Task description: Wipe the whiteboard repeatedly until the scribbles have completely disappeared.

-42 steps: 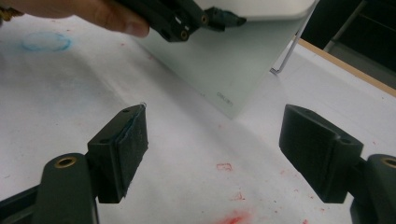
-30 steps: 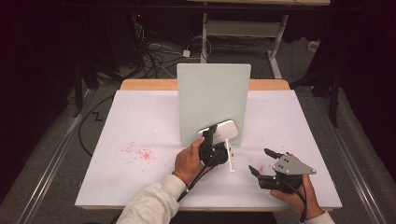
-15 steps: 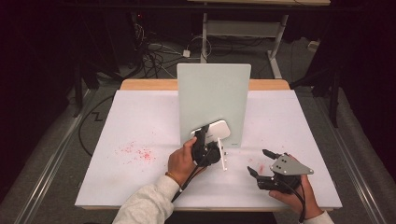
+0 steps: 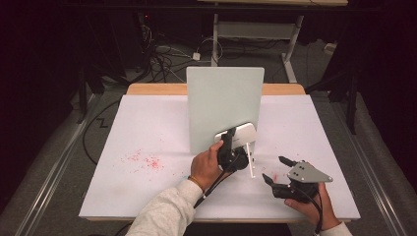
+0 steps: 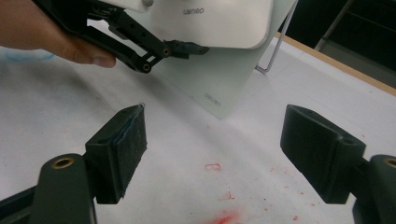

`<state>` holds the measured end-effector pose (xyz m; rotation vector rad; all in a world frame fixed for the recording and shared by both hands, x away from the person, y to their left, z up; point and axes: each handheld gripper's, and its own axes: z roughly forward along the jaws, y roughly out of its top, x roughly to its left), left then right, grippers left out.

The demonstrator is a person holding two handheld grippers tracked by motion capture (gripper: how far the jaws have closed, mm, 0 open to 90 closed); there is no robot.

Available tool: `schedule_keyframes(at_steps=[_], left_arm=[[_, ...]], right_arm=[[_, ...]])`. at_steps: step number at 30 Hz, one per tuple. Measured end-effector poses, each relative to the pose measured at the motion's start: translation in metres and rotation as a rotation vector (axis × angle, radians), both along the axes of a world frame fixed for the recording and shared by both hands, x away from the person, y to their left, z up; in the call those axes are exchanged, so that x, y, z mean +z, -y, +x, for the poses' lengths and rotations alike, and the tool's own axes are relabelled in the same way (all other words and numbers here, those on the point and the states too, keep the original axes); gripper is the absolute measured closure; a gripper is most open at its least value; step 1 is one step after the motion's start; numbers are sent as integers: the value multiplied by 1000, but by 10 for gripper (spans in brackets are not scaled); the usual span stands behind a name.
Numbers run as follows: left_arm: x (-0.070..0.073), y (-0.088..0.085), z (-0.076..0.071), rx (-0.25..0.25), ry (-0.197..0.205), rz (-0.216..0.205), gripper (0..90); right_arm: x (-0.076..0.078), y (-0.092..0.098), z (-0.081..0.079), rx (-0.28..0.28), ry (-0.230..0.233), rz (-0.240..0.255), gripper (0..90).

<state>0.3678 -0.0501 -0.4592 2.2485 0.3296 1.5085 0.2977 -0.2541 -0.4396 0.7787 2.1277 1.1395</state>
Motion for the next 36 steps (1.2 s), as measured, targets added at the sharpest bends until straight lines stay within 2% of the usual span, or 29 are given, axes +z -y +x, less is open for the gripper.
schedule_keyframes(at_steps=[3,6,12,15,20,22,23,25,26,27,28,36], left_arm=[[1,1,0,-4,-3,1,290],[3,-4,0,-5,-32,-13,290],[9,-29,2,9,-86,-103,291],[13,-42,3,30,-97,-128,291],[17,-65,3,64,-101,-135,291],[15,-80,3,85,-102,-128,291],[15,-80,3,85,-102,-128,291],[10,-87,2,93,-88,-101,291],[6,-91,0,99,-81,-75,291],[6,-91,0,99,-81,-75,291],[4,-95,-1,103,-83,-51,291],[-1,-109,-4,107,-100,-24,291]], right_arm=[[-1,-2,-1,10,3,-10,234],[-1,-3,-1,17,1,-16,235],[0,-2,-1,9,-1,-15,236],[0,-3,-2,17,6,-20,236],[0,-3,-2,14,6,-24,236],[0,-3,-2,13,4,-21,236],[0,-3,-2,13,4,-21,236],[0,-4,-2,15,4,-24,236],[0,-4,-2,14,2,-25,236],[0,-5,-2,16,4,-26,236],[0,-5,-3,17,3,-24,236],[-1,-6,-3,24,0,-27,236]])
